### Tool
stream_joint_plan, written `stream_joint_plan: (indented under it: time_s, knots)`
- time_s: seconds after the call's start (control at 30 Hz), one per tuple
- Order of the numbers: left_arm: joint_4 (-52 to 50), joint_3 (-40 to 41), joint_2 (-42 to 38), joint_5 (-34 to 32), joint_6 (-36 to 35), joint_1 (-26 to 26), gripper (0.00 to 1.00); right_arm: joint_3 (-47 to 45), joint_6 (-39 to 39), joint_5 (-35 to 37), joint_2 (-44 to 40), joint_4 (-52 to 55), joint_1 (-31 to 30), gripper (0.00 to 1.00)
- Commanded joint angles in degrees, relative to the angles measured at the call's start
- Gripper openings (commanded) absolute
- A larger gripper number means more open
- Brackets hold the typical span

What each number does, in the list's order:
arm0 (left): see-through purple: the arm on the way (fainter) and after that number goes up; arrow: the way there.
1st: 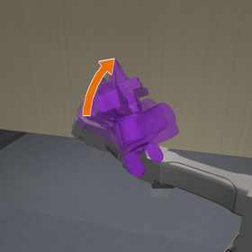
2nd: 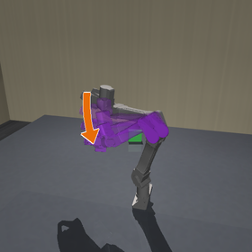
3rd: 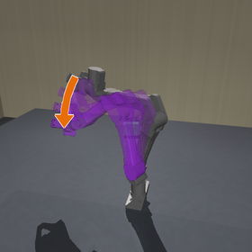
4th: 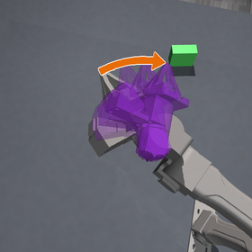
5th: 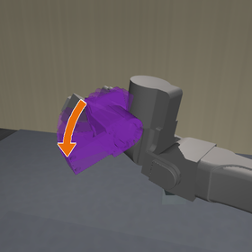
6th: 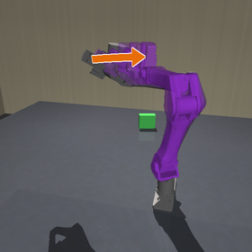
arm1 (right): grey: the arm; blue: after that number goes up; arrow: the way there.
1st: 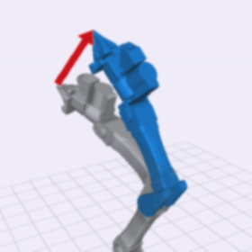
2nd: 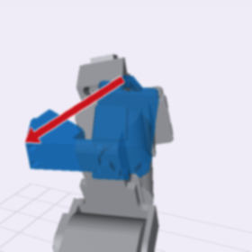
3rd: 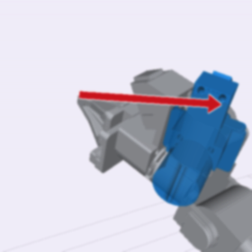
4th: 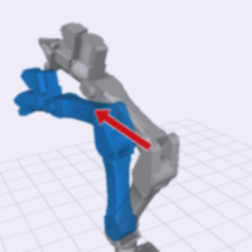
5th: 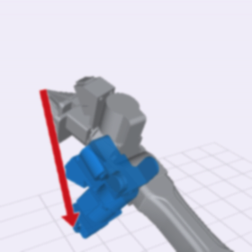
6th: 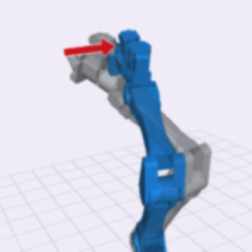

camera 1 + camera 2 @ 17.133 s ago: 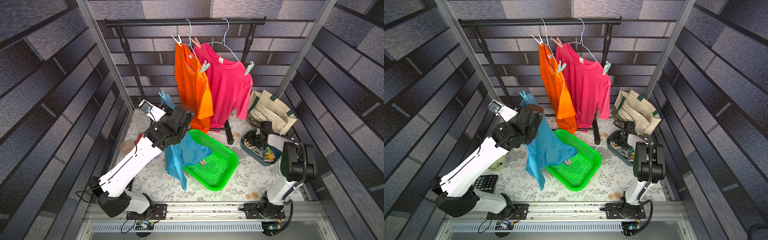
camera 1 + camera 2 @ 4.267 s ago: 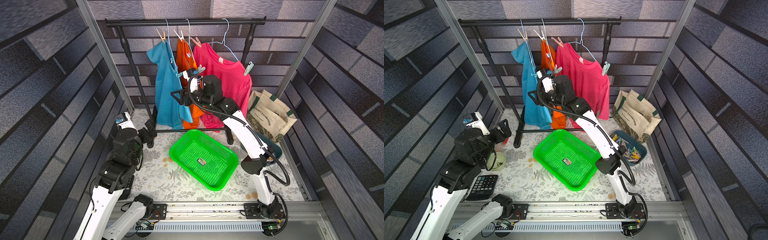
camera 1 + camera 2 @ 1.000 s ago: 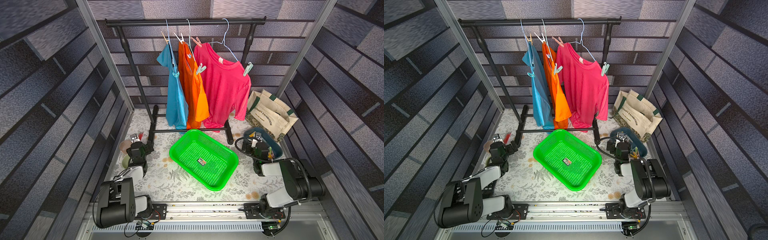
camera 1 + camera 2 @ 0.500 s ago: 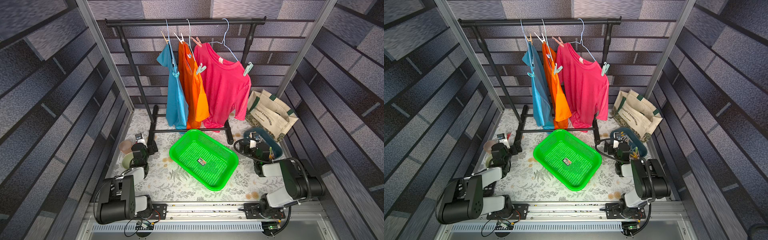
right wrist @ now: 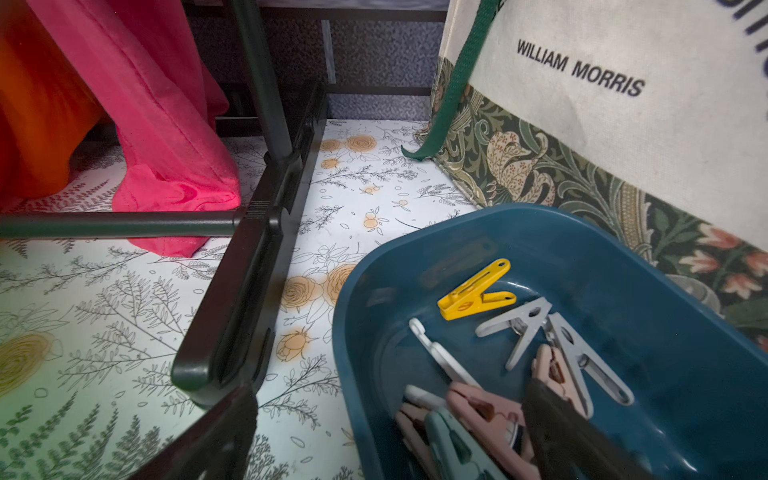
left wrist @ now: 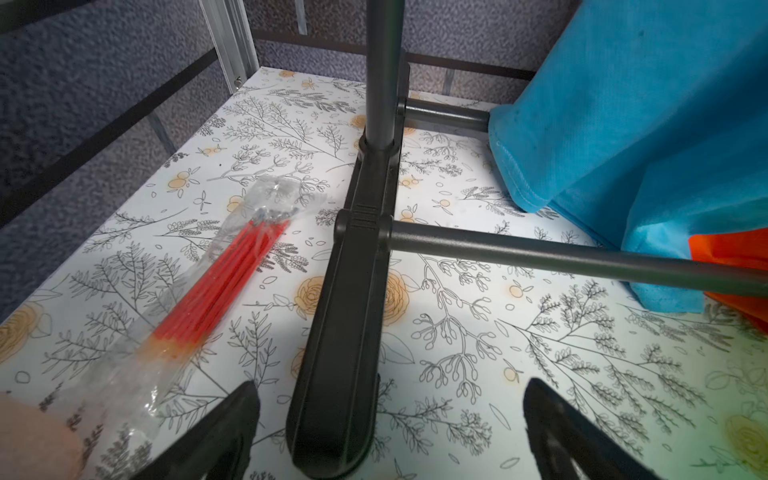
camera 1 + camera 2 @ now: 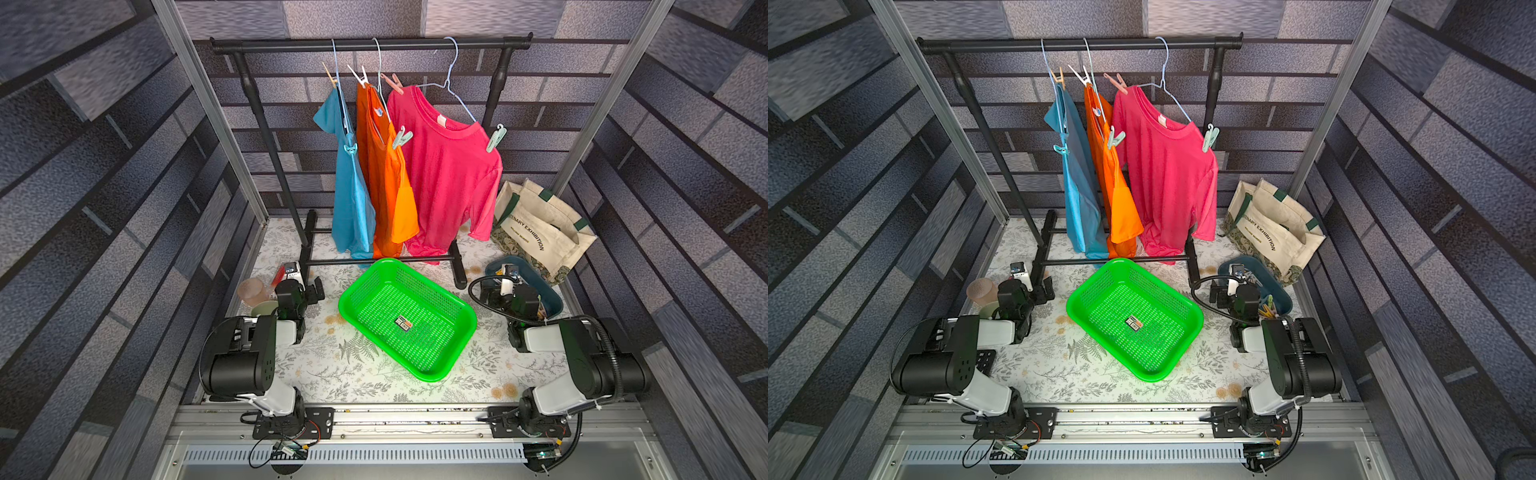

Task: Use clothespins to secure the t-shirt on both sides of the hanger
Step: Reset both arms

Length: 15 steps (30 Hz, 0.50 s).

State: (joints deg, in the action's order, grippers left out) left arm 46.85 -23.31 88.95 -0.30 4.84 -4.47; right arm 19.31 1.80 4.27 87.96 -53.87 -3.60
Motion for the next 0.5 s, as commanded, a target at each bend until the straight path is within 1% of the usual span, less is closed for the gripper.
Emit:
stream_joint_plan:
  time_s: [0.0, 0.3, 0.47]
  knots:
    - [-0.78, -1.1, -0.51, -0.75, -1.35, 0.07, 1.0, 1.34, -1.16, 2.17, 0.5, 0.72, 0.32, 1.0]
    - [-1.26, -1.22, -0.63, -1.11, -1.5, 0.34, 1.0, 2.26, -1.43, 1.93, 0.34, 2.89, 0.35, 1.0]
    - [-1.32, -1.21, -0.62, -1.26, -1.51, 0.35, 1.0, 1.74, -1.19, 2.16, 0.2, 1.93, 0.34, 1.0]
